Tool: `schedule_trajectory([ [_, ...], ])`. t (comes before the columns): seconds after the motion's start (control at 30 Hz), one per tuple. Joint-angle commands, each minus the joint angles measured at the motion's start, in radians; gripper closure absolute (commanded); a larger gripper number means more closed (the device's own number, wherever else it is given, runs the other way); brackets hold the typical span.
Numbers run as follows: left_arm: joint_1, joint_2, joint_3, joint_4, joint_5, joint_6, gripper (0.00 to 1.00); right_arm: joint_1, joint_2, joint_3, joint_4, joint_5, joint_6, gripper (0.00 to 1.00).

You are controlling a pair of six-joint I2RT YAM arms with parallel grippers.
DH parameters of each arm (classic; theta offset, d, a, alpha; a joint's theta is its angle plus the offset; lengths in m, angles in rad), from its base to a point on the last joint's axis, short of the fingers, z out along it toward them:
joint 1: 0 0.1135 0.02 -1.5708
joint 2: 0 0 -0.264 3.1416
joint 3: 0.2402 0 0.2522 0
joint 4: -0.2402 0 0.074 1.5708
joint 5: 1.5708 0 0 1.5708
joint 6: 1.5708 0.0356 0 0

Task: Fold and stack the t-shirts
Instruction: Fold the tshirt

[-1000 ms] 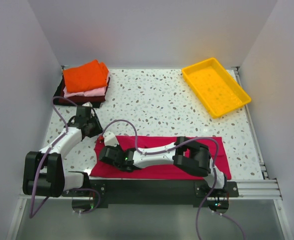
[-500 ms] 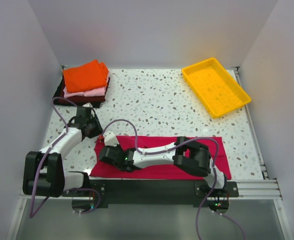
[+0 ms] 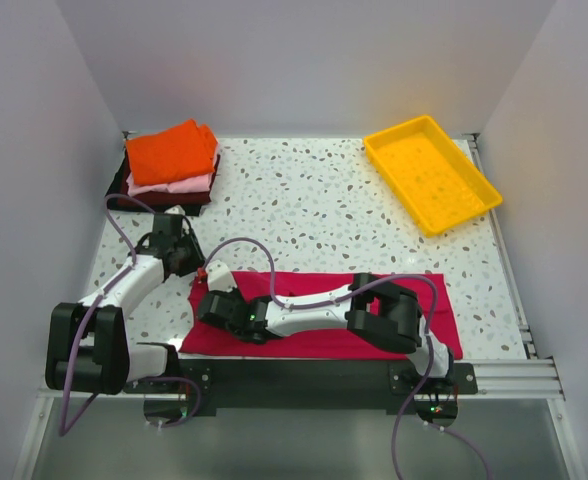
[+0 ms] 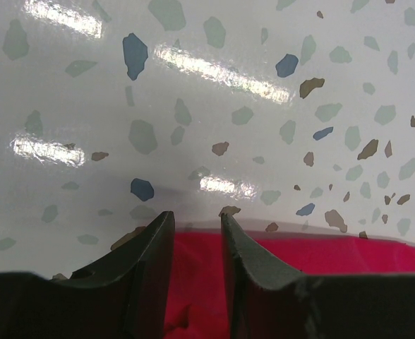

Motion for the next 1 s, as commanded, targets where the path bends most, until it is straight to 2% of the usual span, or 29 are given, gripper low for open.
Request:
schedule_trajectory([
  [0.0, 0.011, -0.016, -0.004, 0.012, 0.015, 0.013, 0.63, -0.006, -0.044, 0.043, 0.040, 0.023, 0.000, 0.76],
  [0.13, 0.011, -0.016, -0.004, 0.013, 0.018, 0.013, 0.63, -0.007, -0.044, 0.037, 0.029, 0.026, 0.000, 0.87],
  [0.17, 0.011, -0.016, -0.004, 0.013, 0.020, 0.013, 0.63, -0.007, -0.044, 0.038, 0.026, 0.029, 0.000, 0.94],
  [0.23, 0.011, -0.018, -0.001, 0.013, 0.024, 0.013, 0.63, -0.007, -0.045, 0.038, 0.020, 0.035, -0.003, 1.00],
  [0.57, 0.011, -0.036, 0.002, -0.006, 0.026, 0.008, 0.63, -0.007, -0.124, 0.005, -0.003, 0.023, -0.018, 1.00],
  [0.97, 0.011, -0.053, 0.016, -0.026, 0.004, 0.010, 0.63, 0.002, -0.144, 0.006, -0.095, -0.138, -0.015, 1.00],
])
